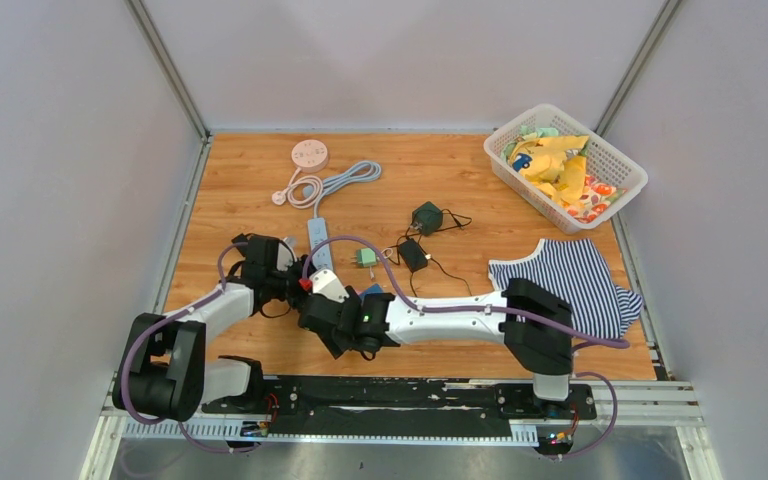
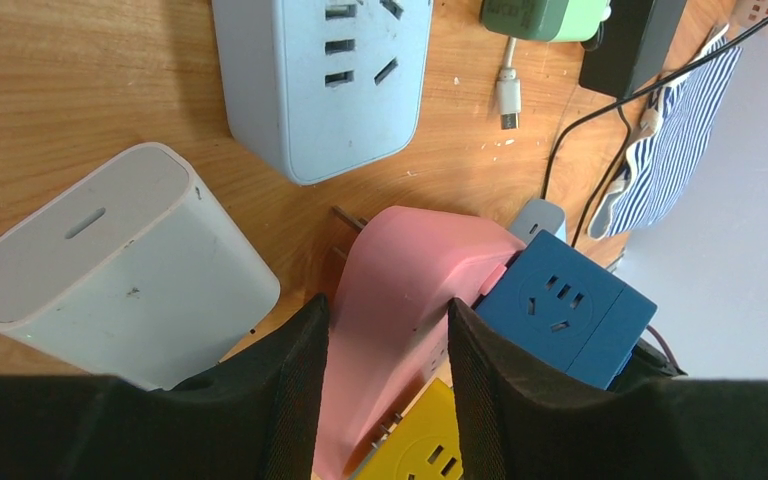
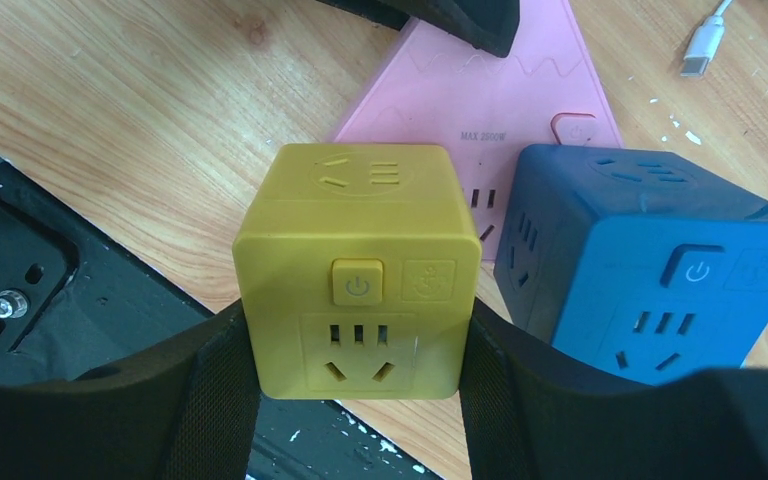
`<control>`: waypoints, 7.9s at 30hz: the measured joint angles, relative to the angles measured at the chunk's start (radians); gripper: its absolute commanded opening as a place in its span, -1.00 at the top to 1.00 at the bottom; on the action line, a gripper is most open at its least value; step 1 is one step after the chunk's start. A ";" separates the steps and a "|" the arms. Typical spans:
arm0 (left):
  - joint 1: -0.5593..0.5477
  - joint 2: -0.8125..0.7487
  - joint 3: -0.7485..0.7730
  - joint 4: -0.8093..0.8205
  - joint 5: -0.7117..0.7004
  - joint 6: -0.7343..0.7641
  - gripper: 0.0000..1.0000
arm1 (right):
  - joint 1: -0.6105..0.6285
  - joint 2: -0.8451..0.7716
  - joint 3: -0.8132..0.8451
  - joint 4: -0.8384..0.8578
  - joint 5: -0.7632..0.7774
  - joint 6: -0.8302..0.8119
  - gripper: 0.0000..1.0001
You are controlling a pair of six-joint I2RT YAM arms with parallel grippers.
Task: Insert the plug
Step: Insert the plug into the socket, then pick up the plug from the center of the board.
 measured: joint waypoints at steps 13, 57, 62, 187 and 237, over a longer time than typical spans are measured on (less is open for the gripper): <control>0.011 0.014 -0.032 0.081 0.041 -0.031 0.08 | -0.037 0.002 0.008 -0.015 -0.061 -0.015 0.94; 0.010 0.044 0.061 -0.080 0.051 0.048 -0.24 | -0.095 -0.250 -0.197 0.073 -0.087 -0.100 0.53; 0.010 0.058 0.074 -0.091 0.055 0.056 -0.24 | -0.097 -0.274 -0.218 0.076 -0.081 -0.098 0.47; -0.325 -0.657 0.122 0.043 0.382 0.722 0.39 | -0.271 -0.850 -0.367 0.339 -0.683 -0.752 -0.62; -0.397 -0.662 0.123 -0.067 0.323 0.879 -1.00 | -0.275 -0.756 -0.432 0.313 -0.710 -0.799 1.00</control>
